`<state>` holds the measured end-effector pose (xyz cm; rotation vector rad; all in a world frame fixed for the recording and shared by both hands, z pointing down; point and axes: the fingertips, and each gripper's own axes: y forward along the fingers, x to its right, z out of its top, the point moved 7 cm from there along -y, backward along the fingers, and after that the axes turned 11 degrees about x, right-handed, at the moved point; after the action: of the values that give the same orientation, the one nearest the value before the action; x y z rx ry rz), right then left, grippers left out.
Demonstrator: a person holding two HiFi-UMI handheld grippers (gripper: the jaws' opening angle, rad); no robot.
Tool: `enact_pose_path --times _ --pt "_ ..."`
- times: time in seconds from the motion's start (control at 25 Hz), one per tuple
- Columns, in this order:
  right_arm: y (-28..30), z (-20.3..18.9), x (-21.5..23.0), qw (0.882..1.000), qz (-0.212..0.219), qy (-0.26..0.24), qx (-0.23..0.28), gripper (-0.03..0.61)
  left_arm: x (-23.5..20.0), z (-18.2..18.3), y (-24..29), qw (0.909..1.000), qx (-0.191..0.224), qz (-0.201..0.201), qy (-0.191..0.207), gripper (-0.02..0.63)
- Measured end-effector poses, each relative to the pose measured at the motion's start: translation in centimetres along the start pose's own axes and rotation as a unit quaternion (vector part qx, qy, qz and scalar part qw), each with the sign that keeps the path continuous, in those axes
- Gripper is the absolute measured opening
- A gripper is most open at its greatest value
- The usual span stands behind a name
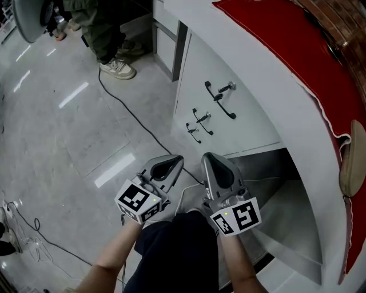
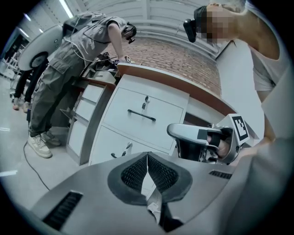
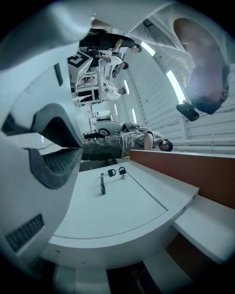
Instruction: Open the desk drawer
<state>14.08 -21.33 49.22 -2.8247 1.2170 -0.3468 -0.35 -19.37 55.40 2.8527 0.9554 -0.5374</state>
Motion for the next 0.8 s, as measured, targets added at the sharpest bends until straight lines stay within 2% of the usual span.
enact_pose_path --times 0.24,0.48,0.68,0.8 --pt "0.0 -4.3 1.6 1.000 0.005 -0.008 0.005 0.018 -2.5 -4.5 1.6 0.9998 0.009 -0.016 -0.002 0.011" --pt "-0.7 -8.5 2.8 0.999 0.020 -0.029 0.021 0.018 -4.6 -9.4 2.8 0.9992 -0.025 -0.021 0.025 0.011" --pt "-1.6 -12.2 3.7 0.999 0.011 -0.044 0.023 0.018 -6.2 -12.8 3.3 0.9988 -0.015 -0.046 -0.011 0.011" --pt "-2.0 -13.8 4.1 0.999 0.010 -0.048 0.023 0.018 -7.2 -14.6 3.4 0.9983 -0.021 -0.046 -0.028 0.011"
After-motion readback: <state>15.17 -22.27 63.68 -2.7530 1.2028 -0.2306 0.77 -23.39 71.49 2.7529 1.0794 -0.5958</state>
